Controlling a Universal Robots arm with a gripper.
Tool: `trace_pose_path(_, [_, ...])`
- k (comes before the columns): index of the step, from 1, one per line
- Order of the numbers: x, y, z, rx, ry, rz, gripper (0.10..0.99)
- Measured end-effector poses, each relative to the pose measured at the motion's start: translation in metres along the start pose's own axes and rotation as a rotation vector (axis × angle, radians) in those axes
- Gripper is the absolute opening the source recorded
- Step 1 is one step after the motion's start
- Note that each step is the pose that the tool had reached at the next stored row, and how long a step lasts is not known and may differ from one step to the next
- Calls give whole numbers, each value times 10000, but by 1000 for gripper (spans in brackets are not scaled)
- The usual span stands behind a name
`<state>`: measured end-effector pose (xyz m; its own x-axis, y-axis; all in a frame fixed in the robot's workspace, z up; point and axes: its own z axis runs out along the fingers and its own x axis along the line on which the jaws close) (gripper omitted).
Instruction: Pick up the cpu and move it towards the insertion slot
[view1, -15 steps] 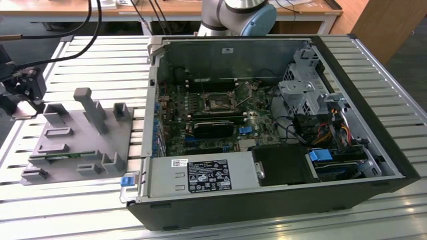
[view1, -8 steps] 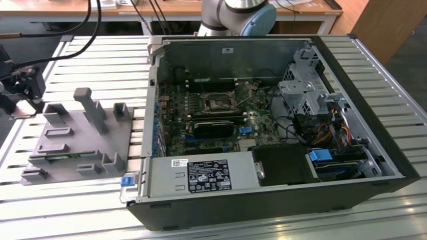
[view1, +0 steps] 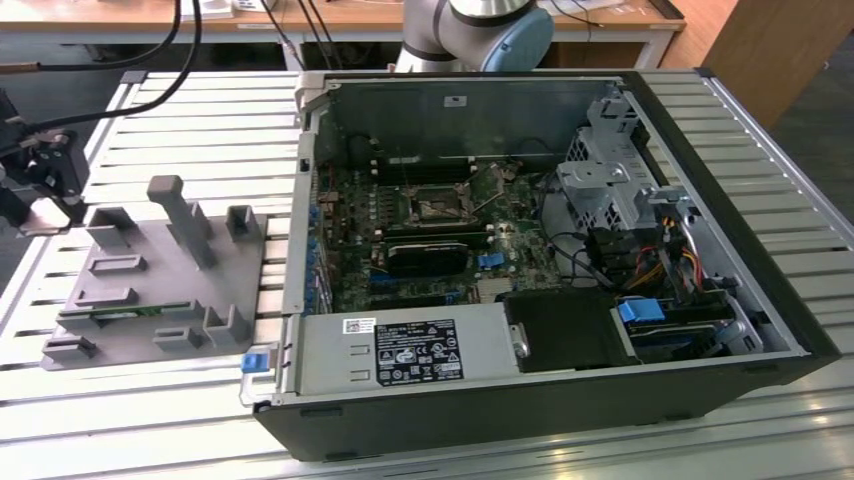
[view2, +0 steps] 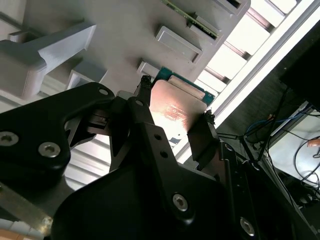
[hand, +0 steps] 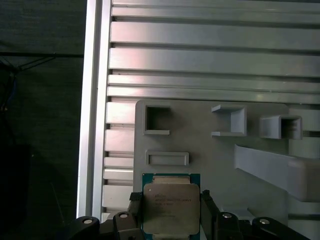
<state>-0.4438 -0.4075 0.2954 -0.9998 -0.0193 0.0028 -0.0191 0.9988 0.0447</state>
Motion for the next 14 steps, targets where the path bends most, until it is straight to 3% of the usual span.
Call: trace_pose_path(14, [0,3,-70,0,1,0,541])
